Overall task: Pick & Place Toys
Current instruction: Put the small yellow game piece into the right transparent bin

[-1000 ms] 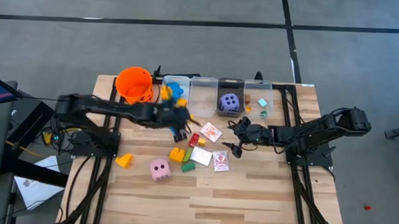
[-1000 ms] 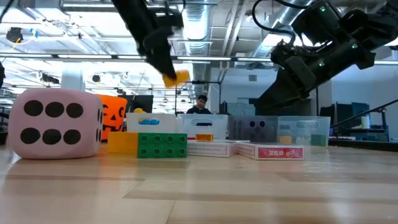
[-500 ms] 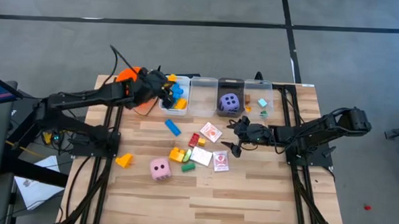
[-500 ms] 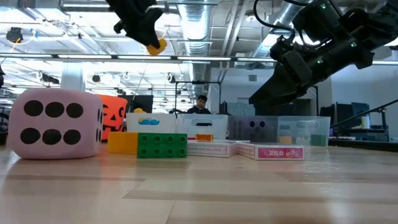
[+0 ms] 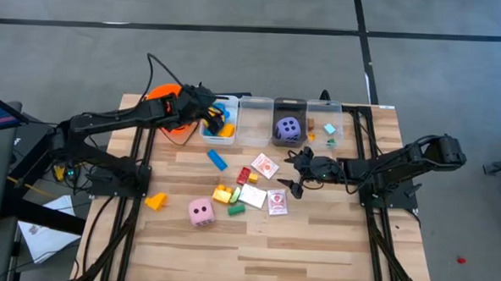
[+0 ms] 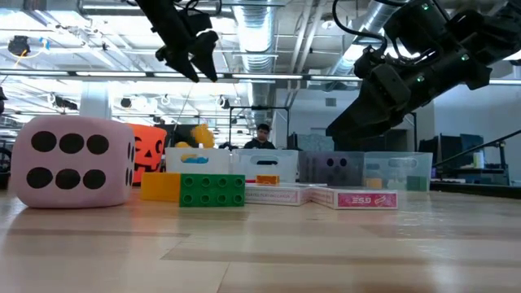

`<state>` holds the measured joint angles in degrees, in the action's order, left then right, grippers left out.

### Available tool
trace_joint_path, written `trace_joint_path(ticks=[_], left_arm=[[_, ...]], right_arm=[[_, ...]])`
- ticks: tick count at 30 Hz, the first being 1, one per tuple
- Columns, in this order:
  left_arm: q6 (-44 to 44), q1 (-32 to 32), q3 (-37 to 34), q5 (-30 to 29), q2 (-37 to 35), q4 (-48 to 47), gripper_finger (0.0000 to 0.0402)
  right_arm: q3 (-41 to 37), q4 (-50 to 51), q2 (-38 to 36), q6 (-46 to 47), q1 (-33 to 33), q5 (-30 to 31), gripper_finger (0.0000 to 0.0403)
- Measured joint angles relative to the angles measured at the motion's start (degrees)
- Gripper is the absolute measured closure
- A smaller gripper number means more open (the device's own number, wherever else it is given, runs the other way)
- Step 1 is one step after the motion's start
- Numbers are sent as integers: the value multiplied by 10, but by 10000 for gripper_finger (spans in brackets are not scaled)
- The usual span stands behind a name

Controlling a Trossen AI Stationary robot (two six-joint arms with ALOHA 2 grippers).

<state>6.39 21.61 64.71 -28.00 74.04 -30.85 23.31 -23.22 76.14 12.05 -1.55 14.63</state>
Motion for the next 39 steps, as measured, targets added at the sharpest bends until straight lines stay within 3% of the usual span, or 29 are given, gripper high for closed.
trace_joint_path(ticks=[3, 6, 12, 17, 22, 27, 30, 33, 39], left_arm=[[9, -3, 0, 36, -4, 0, 16], [35, -8, 0, 124, -6, 24, 6], [77, -41, 0, 343, -5, 133, 25], [78, -96, 0, 437, -5, 220, 40], [77, -135, 0, 435, -5, 227, 51], [64, -161, 1, 347, 2, 187, 62], [49, -186, 1, 281, 44, 146, 71], [29, -209, 0, 242, 98, 164, 79], [20, -218, 0, 234, 179, 199, 85]], right_arm=[[0, 0, 0, 0, 0, 0, 21], [0, 0, 0, 0, 0, 0, 21], [0, 0, 0, 0, 0, 0, 21], [0, 0, 0, 2, 0, 0, 21], [0, 0, 0, 3, 0, 0, 21], [0, 0, 0, 15, -5, 1, 21], [0, 0, 0, 15, -17, 2, 21], [1, 0, 0, 15, -30, 3, 21], [10, 1, 0, 16, -44, 4, 21]])
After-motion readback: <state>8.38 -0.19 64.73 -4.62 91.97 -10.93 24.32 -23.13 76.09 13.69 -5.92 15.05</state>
